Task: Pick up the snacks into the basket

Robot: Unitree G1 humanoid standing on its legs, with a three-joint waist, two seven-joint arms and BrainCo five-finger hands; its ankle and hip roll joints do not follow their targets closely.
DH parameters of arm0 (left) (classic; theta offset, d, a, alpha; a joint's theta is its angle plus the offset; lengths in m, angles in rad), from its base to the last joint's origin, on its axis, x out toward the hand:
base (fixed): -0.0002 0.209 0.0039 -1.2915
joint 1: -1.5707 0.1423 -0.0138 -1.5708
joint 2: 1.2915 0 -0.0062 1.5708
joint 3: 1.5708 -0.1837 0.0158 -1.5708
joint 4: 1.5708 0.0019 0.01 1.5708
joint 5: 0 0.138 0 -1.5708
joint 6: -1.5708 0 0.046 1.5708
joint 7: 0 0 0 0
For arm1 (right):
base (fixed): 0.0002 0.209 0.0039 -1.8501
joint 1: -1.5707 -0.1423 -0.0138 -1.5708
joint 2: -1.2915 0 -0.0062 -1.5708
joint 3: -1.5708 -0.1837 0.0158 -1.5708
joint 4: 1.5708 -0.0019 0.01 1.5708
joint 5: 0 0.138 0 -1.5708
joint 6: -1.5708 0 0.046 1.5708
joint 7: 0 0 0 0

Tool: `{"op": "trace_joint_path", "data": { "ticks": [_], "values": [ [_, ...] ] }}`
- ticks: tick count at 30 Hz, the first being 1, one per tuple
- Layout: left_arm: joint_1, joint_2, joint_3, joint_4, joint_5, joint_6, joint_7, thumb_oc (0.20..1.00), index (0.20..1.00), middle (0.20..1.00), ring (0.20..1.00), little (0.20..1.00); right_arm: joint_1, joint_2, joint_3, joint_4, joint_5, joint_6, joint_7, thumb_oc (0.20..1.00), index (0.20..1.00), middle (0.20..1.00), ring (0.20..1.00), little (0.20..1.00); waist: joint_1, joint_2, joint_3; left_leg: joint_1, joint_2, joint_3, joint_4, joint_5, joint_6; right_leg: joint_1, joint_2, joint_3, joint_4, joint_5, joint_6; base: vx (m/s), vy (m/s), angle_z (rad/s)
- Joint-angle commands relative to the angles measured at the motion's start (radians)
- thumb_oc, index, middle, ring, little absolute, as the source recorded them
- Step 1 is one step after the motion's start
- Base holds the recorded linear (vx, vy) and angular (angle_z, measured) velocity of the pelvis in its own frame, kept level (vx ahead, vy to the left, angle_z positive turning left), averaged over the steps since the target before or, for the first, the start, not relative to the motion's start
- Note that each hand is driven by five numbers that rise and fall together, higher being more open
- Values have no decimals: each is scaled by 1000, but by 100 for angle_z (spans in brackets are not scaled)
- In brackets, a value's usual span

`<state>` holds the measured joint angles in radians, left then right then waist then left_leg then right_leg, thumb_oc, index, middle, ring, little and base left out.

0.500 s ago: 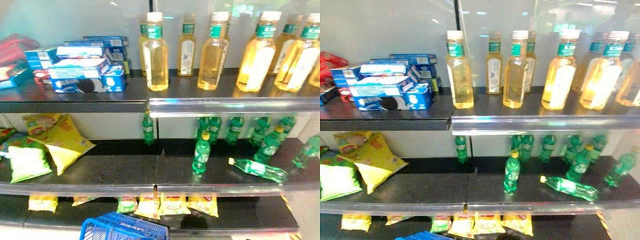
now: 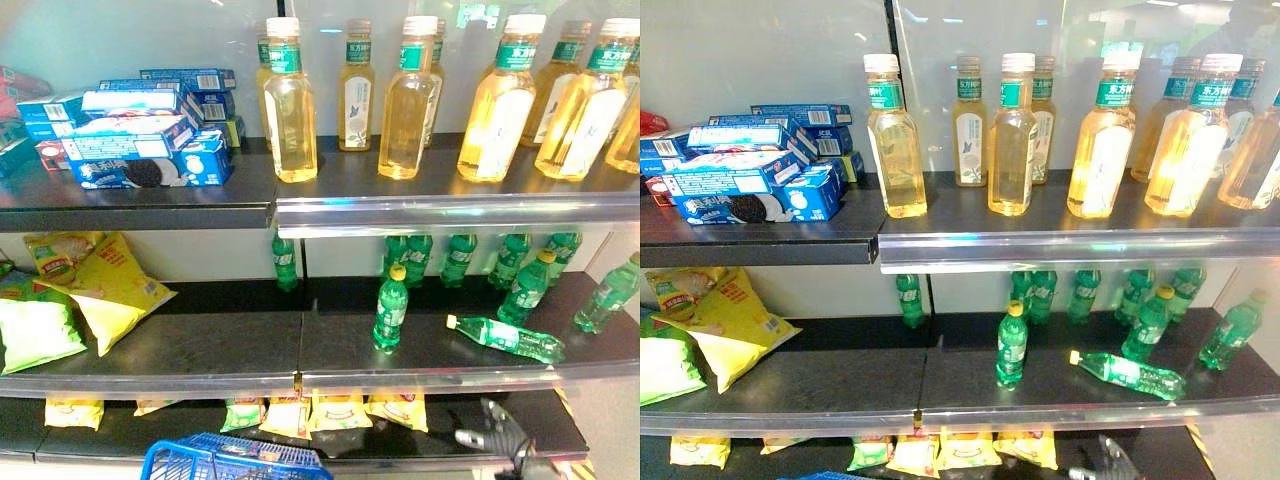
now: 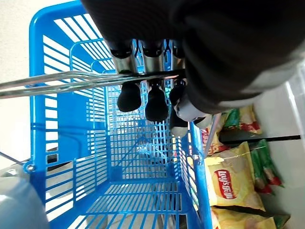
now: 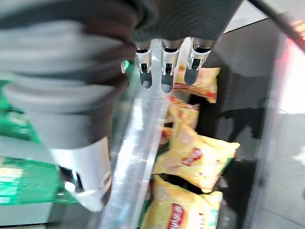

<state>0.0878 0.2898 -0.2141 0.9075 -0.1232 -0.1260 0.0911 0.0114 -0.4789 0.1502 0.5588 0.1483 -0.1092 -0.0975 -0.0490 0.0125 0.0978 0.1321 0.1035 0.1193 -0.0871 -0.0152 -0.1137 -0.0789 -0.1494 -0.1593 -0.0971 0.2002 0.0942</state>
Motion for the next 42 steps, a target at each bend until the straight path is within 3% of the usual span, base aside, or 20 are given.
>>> {"op": "trace_joint_path", "data": {
  "ticks": [1, 8, 13, 24, 30, 42],
  "values": [
    [-64, 85, 22, -67, -53, -78, 32, 200, 200, 200, 200, 200, -130, -68, -37, -82, 19, -58, -14, 1000, 1000, 1000, 1000, 1000, -6, -28, 36, -100, -17, -47, 79, -29, 20, -21, -76, 38, 106, -132, 120, -42, -14, 0],
    [-75, 86, 17, -71, -70, -72, 36, 200, 200, 200, 200, 200, -216, -180, -46, -248, 12, -58, -20, 1000, 1000, 1000, 1000, 1000, -8, -18, 44, -110, -11, -45, 76, -22, 14, -23, -77, 41, 101, -136, 121, 0, 0, 0],
    [-77, 87, 4, -74, -67, -70, 30, 200, 200, 200, 200, 200, -284, -214, -15, -207, -21, -53, -30, 1000, 1000, 1000, 1000, 1000, -1, -18, 45, -107, -10, -51, 84, -29, 14, -6, -76, 41, 95, -141, 119, 23, -13, 0],
    [-167, 104, -96, -97, -122, -79, 43, 200, 200, 200, 200, 200, -661, -160, 166, 72, 33, -44, -91, 1000, 1000, 1000, 1000, 1000, 31, 23, 133, -208, -16, -77, 135, -14, 5, -120, -81, 67, 187, -157, 107, -56, -12, 3],
    [-173, 120, -107, -184, -155, -87, 45, 200, 200, 200, 200, 200, -734, -146, 202, 112, 31, -31, -101, 1000, 1000, 1000, 1000, 1000, 39, 48, 171, -269, -29, -90, 192, -18, -2, -182, -77, 75, 253, -183, 95, -42, -35, 9],
    [-174, 165, -129, -337, -174, -98, 33, 200, 200, 200, 200, 200, -794, -167, 204, 172, 45, -25, -114, 1000, 1000, 1000, 1000, 1000, 56, 92, 205, -311, -39, -108, 175, 11, -9, -246, -82, 81, 314, -209, 90, -11, -18, 3]
  ]
}}
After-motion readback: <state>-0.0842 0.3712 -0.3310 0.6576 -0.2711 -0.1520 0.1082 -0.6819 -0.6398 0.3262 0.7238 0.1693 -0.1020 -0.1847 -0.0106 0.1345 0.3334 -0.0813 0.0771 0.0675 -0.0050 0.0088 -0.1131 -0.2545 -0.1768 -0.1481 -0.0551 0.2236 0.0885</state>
